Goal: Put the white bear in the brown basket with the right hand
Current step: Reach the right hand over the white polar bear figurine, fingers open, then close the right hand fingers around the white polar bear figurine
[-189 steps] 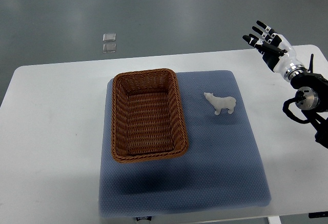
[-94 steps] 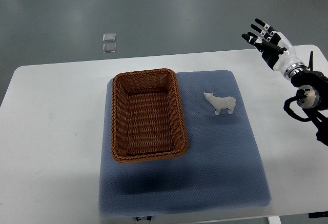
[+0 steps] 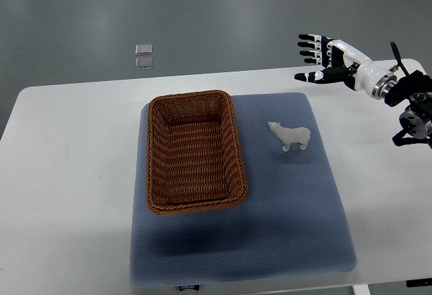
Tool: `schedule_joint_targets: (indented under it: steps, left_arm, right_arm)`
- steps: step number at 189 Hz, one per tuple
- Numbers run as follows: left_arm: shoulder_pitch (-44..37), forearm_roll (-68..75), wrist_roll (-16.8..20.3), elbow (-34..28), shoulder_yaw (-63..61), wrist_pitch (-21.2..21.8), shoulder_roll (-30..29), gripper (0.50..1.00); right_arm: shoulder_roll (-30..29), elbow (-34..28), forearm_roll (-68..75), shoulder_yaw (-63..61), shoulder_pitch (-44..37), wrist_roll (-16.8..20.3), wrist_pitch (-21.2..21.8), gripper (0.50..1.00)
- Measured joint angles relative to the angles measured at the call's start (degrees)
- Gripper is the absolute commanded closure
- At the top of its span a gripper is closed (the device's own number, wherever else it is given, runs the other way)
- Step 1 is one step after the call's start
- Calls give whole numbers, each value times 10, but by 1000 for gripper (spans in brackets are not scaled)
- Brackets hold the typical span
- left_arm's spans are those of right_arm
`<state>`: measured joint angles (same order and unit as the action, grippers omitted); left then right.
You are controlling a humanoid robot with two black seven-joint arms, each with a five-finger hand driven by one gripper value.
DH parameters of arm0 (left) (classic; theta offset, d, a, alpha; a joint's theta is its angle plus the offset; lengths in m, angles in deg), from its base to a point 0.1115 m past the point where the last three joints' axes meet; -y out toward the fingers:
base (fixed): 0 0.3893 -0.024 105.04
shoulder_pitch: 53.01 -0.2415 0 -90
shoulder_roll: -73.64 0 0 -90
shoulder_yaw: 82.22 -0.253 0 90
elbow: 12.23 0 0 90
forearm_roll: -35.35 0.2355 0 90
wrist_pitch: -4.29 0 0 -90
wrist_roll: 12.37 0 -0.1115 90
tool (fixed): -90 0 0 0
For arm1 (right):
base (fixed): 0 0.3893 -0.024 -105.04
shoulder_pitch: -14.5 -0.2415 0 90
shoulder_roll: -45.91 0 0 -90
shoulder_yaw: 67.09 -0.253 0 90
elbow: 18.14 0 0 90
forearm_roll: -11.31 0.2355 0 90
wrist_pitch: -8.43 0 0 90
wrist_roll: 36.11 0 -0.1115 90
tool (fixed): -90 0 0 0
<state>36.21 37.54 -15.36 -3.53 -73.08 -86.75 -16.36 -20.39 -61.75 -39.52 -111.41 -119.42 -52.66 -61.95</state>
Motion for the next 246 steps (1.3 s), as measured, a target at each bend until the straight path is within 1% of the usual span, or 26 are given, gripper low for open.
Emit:
schedule_joint_targets:
  steps: [26,41,75,104,135,199,204,215,246]
  left_arm:
    - [0,0,0,0,0,0,0,500]
    - [0,0,0,0,0,0,0,500]
    - [0,0,0,0,0,0,0,500]
    - [0,0,0,0,0,0,0,500]
    - [0,0,0,0,0,0,0,500]
    - [0,0,0,0,0,0,0,500]
    - [0,0,0,0,0,0,0,500]
    - [0,0,0,0,0,0,0,500]
    - [0,0,0,0,0,0,0,500]
  right_arm:
    - [25,-19,-80,25,-17,-9,39,603]
    - [41,-35,-125,42,-26,-13,60,611]
    - [66,-80,-225,86,-31,-17,70,638]
    - [67,-90,-290,110,-27,-18,65,660]
    - [61,-90,-312,113,-23,-15,58,666]
    - [59,-90,-354,166,-17,-11,3,671]
    - [59,-90,-355,170,-16,-11,-2,675]
    - [59,-90,-356,175,-16,-9,-11,701]
    - [59,-89,-360,179,-12,1,-26,732]
